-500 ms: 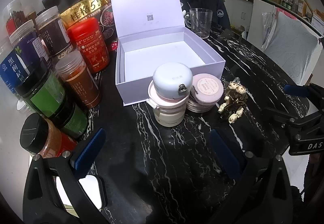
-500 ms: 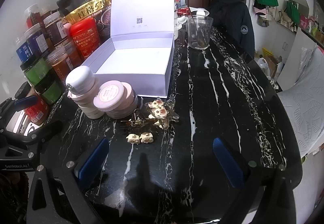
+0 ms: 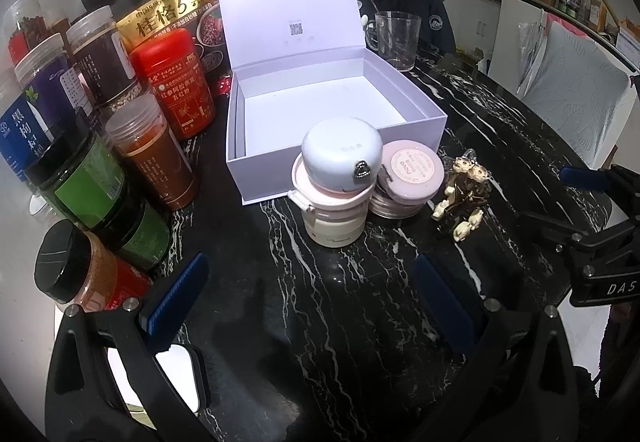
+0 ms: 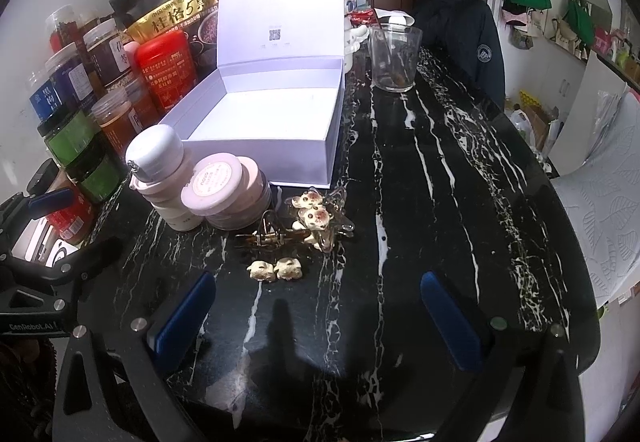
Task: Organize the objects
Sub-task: 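Move left tool toward white dome item while right tool approaches gold hair clip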
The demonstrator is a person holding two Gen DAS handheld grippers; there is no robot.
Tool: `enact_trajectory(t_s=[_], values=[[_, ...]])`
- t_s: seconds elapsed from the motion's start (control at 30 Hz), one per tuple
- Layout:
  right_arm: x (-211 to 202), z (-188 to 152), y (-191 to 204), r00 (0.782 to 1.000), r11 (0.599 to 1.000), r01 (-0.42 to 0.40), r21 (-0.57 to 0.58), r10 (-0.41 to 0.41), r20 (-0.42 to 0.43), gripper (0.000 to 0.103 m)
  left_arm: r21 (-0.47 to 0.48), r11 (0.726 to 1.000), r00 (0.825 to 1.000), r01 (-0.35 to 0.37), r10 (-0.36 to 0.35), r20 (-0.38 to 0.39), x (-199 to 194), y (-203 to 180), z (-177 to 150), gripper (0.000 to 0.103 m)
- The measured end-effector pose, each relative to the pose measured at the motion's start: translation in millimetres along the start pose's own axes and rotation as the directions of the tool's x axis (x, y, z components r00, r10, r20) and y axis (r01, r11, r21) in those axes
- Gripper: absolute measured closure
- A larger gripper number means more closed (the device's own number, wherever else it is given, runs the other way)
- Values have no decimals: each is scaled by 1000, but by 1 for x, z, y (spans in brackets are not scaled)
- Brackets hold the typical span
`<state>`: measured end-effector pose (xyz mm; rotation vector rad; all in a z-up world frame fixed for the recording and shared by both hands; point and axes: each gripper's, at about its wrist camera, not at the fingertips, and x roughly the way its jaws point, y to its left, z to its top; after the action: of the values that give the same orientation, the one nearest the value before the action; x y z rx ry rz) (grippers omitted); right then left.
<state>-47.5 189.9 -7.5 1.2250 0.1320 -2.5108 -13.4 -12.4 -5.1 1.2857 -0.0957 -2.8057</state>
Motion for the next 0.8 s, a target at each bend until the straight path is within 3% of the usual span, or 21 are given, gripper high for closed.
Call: enact_trajectory(t_s=[0.8], values=[[0,-6,0,1000,1000,-18,-2,18,3,0,-4,1000,1000,-14,14,7,-5,7,3,0]])
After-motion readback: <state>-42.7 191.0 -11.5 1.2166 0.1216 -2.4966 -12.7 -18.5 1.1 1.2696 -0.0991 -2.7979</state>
